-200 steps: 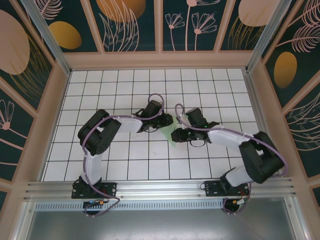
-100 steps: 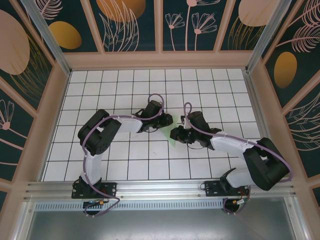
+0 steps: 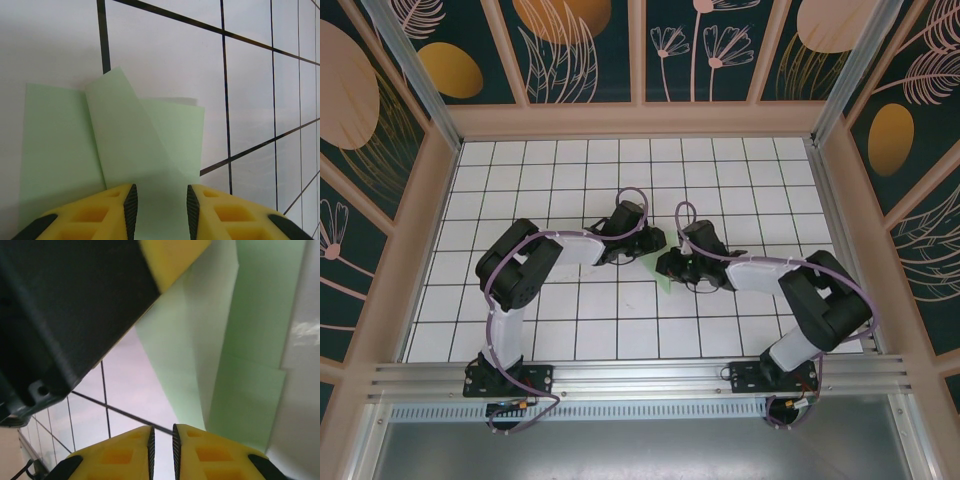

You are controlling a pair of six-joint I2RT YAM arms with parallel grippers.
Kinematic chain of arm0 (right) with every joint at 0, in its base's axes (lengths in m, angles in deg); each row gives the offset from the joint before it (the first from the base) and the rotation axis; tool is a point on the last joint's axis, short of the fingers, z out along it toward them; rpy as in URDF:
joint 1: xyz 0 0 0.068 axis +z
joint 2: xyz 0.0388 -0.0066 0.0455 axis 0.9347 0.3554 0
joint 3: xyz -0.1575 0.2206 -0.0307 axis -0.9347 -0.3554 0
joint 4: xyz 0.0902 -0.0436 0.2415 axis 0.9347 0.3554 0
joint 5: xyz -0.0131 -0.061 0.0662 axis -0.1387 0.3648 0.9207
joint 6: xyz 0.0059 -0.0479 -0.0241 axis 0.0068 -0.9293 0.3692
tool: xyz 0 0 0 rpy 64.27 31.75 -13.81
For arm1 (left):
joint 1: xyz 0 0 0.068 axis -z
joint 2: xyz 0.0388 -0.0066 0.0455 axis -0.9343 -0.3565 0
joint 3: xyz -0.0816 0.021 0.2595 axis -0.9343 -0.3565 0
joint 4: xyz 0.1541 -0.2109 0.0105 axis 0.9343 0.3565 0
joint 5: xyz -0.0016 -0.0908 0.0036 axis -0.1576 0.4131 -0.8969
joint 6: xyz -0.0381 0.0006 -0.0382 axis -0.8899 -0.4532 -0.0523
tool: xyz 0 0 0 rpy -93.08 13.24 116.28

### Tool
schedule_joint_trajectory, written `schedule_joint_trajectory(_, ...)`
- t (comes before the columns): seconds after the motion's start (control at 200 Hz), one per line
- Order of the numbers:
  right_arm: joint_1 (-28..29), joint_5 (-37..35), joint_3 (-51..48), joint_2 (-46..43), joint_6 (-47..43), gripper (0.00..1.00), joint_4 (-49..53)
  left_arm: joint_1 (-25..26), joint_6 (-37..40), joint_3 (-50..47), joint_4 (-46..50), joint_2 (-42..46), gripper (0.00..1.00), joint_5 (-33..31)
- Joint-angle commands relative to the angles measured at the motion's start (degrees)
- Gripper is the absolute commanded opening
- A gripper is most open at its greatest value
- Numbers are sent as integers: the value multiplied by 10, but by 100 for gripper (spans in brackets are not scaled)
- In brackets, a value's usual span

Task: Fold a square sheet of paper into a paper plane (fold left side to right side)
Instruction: Fourth fold the wing at the center of the table.

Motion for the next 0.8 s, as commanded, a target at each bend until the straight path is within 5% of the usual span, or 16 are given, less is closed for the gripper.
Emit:
schedule_joint_trajectory(0.0,-10,-14,9,5,-16,21,-12,-3,1,-17,36,-14,35,-24)
schedule_joint_trajectory(0.796,-19,-31,-31,21,-29,11,5,-2,4,-16,42,-10,36,-25)
